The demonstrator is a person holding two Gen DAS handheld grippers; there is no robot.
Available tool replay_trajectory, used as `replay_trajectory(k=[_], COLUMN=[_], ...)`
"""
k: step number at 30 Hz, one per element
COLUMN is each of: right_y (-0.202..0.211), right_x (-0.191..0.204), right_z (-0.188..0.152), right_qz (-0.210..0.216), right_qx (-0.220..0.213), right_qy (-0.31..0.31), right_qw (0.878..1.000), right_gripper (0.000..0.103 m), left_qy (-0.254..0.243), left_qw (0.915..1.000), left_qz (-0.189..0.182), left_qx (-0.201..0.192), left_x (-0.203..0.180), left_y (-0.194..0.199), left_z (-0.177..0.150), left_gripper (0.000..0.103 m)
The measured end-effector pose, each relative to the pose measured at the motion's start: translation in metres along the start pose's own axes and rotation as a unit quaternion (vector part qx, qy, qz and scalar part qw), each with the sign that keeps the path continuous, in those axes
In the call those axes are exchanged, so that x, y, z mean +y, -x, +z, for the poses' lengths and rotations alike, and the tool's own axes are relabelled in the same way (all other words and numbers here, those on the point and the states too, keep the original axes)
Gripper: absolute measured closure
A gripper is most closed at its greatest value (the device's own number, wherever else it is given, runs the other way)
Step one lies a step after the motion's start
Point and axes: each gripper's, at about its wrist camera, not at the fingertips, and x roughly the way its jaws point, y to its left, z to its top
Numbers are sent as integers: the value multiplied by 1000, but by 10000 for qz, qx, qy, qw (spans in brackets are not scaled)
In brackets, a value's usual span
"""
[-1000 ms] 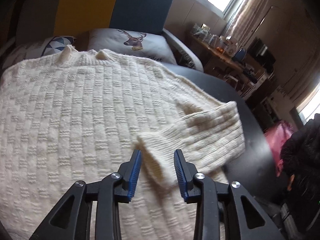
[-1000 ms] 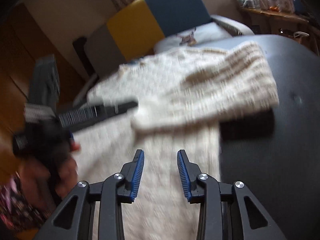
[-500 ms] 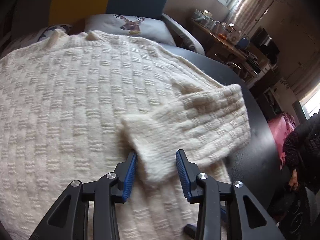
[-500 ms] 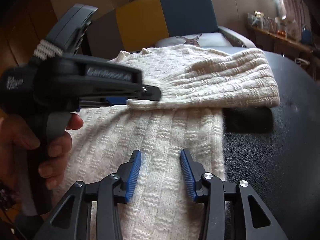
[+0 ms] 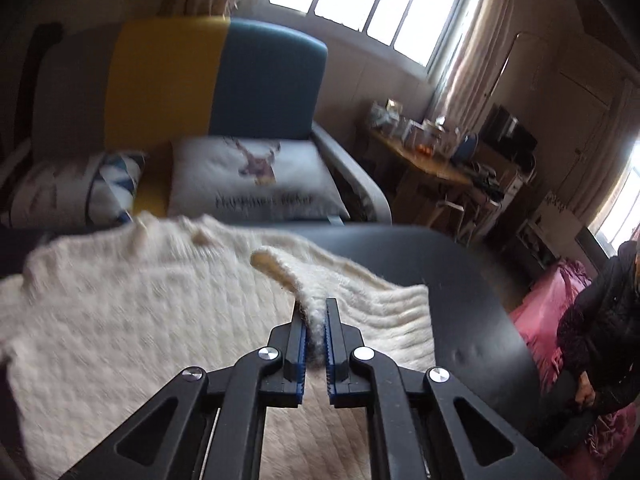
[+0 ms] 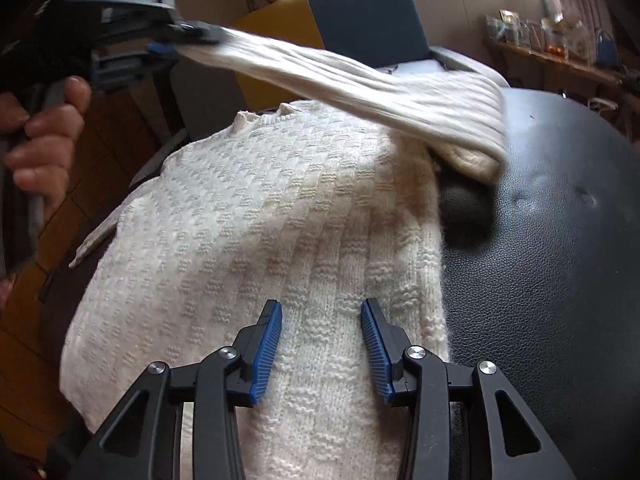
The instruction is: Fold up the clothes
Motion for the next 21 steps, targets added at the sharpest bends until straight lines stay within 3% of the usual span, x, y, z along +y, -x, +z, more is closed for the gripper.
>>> replay_trajectory(k=[1,2,3,10,15,21], right_y=[1,1,1,-65,-78,-82], right_x=[-4,-8,-13,-41,-63,-87], right_z=[6,14,23,81,103,106], right_qz=[159,291,398,583,582,376], right_qx=[-5,-37,-72,424,73,-413], right_qy=[-104,-228,-354,-995,-1695,-2340], right_qw=[9998,9993,9986,9924,9838,9706], right_gripper=[72,94,99,99,99,99], left_qy=[33,67,100,174,222,704], left_qw=[10000,9999,9998,9990,9973,9921], left_qz=[30,61,83,241,582,1038], left_qx=[-49,-99,-143,-327,-390,41], left_x=[7,13,19,54,84,140], left_y=[5,10,14,42,56,32], left_z=[8,17,24,36,28,4], left_gripper=[97,97,97,97,97,97])
